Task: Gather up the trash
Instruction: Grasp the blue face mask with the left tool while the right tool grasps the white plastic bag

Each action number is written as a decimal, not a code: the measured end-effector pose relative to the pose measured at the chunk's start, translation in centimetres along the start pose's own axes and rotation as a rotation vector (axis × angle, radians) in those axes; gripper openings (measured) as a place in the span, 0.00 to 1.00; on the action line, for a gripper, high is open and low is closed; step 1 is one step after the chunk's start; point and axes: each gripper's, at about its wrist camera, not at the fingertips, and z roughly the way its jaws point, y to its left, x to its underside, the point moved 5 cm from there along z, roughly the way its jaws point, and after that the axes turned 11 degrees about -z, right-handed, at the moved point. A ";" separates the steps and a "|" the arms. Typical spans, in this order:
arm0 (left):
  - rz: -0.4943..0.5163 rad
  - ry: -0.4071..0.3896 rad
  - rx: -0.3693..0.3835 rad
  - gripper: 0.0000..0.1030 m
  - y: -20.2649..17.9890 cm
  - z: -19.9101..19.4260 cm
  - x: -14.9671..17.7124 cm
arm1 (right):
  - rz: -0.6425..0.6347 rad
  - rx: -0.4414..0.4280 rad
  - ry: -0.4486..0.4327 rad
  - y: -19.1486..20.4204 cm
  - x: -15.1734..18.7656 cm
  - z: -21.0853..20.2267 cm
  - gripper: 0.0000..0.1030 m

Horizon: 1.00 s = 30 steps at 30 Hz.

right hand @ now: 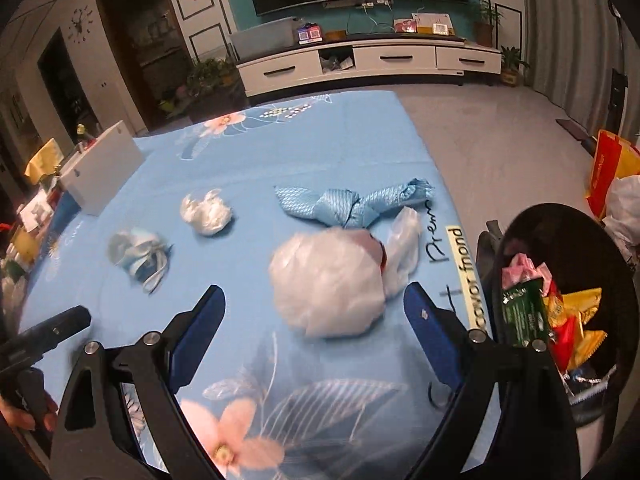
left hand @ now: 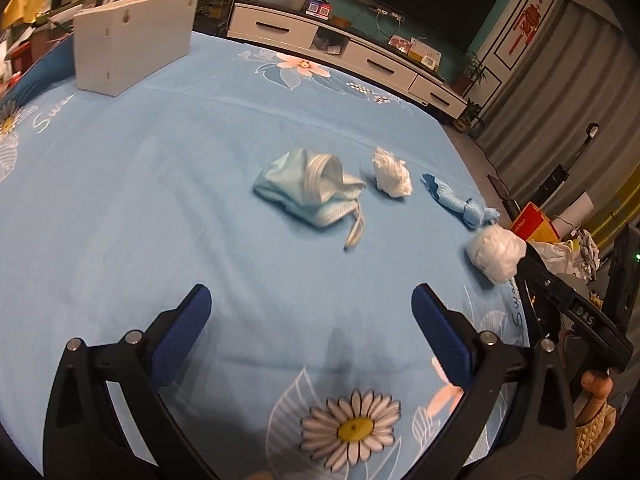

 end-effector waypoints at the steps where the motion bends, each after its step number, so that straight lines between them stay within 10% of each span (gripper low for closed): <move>1: -0.001 0.002 0.000 0.97 0.0 0.3 -0.1 | 0.006 0.000 0.004 -0.2 -0.2 0.5 0.87; 9: 0.013 -0.011 0.015 0.97 -1.7 3.0 -2.9 | 0.103 -0.010 0.061 -1.8 -0.6 4.2 0.85; 17: 0.025 -0.039 -0.008 0.97 -3.1 6.0 -5.9 | 0.083 -0.032 0.081 -1.5 -0.2 4.9 0.37; 22: 0.040 -0.033 -0.045 0.95 -2.9 7.7 -6.1 | 0.058 -0.021 0.052 -0.8 0.1 4.0 0.26; 28: 0.034 -0.036 -0.041 0.53 -2.3 8.0 -6.0 | 0.060 -0.045 0.042 -0.4 0.5 2.9 0.26; 30: 0.030 -0.028 -0.025 0.25 -2.1 8.0 -6.0 | 0.062 -0.049 0.036 -0.4 0.6 2.4 0.26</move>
